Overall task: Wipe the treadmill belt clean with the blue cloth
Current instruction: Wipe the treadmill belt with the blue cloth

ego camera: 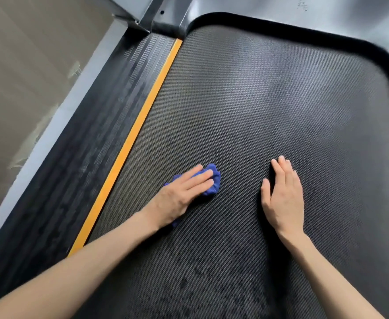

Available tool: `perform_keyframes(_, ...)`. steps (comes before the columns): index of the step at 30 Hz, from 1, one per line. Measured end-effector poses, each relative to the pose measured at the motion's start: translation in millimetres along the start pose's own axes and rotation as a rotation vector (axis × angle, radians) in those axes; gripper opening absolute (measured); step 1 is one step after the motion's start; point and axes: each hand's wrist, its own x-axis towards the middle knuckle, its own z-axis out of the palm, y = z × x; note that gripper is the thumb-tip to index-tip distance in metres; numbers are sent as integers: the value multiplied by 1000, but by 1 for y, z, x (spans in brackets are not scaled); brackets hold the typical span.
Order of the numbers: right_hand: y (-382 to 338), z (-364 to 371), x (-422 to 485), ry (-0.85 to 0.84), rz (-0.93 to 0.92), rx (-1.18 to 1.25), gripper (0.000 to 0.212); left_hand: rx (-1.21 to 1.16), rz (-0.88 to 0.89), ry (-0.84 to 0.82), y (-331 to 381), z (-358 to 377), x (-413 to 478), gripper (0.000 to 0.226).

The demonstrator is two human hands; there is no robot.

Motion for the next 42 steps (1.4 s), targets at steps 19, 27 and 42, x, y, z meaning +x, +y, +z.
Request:
perform_keyframes(19,-2,1,-1,0,10,-17,55,-142,-277,22,57,7,-17,39)
perform_keyframes(27,0,2,0,-5,11,-8,55,-58,-28,-33,54,16,-23,35)
perform_keyframes(42,-2,1,1,10,16,-25,53,-164,-401,81,29,12,66,39)
